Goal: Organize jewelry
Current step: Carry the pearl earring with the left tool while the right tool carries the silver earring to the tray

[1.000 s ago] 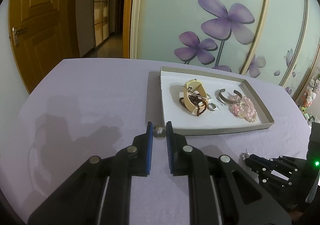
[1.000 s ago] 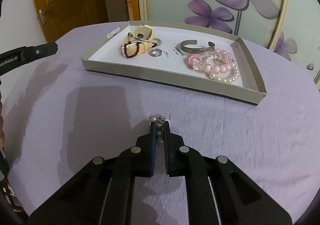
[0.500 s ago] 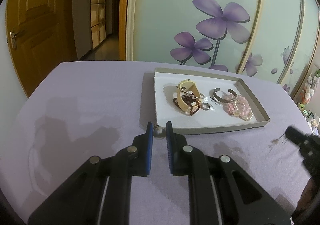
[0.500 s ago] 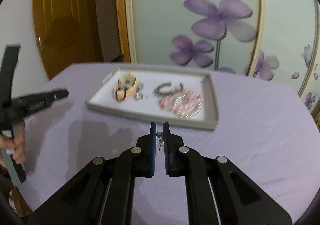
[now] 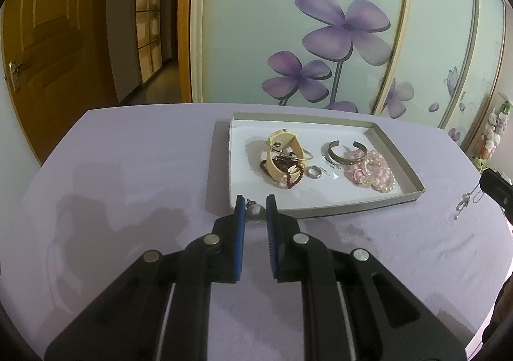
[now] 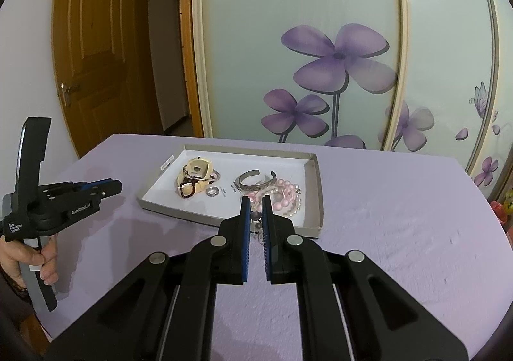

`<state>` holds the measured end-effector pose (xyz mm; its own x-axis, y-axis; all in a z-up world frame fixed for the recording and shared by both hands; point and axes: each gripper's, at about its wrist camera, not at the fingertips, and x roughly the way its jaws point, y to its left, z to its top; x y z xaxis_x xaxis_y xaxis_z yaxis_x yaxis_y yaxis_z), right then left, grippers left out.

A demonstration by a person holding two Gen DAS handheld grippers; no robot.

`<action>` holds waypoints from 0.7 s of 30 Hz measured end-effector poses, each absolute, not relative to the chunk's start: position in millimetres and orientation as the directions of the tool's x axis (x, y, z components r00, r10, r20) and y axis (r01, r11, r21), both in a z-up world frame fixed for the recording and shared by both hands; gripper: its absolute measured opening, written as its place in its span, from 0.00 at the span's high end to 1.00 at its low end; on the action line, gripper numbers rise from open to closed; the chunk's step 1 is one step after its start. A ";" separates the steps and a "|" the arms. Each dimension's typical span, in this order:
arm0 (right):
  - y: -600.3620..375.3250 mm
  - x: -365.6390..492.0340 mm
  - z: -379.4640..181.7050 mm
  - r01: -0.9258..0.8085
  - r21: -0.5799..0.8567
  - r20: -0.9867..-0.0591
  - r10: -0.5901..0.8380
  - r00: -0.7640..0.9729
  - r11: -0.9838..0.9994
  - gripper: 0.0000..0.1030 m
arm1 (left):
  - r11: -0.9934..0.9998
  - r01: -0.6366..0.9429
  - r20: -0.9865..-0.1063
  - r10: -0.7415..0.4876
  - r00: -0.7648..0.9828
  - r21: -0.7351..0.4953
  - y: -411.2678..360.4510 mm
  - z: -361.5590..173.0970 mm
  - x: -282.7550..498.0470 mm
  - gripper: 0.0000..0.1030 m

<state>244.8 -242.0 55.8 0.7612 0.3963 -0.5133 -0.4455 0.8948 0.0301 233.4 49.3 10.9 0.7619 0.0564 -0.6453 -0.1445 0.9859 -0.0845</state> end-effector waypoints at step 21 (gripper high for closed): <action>-217.8 295.1 49.9 -0.456 0.082 -0.502 0.432 0.749 0.886 0.93 | 0.991 -0.093 -0.643 0.007 0.765 -0.100 34.0 20.5 327.4 0.87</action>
<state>295.1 -217.8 49.9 0.7489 0.4322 -0.5023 -0.4564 0.8860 0.0819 327.4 34.0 20.5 0.7655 0.0073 -0.6434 -0.0932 0.9907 -0.0995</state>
